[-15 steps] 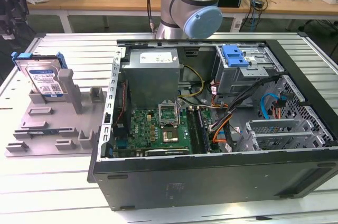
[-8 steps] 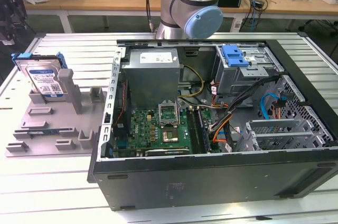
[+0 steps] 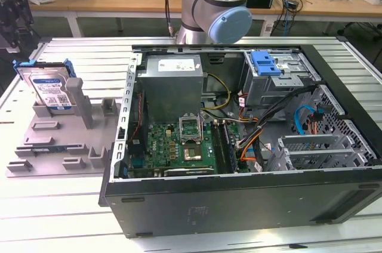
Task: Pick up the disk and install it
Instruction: 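Pick up the disk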
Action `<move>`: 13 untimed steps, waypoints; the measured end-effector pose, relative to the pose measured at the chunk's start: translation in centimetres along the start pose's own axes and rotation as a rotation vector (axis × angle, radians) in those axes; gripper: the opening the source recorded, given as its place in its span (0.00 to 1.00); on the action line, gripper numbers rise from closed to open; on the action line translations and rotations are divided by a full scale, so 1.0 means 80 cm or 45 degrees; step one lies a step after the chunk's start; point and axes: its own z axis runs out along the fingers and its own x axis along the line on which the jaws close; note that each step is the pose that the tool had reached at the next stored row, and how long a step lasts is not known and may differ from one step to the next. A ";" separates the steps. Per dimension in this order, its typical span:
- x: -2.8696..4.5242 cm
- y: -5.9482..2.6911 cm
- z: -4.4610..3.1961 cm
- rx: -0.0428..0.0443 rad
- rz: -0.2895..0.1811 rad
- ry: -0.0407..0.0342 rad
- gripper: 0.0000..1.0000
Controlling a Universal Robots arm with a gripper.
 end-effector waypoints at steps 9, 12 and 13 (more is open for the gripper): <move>-0.0003 0.000 0.0023 0.001 -0.003 -0.0001 0.56; -0.0005 0.001 0.0059 0.000 -0.003 0.0000 0.56; -0.0006 0.002 0.0069 0.000 -0.003 -0.0001 0.56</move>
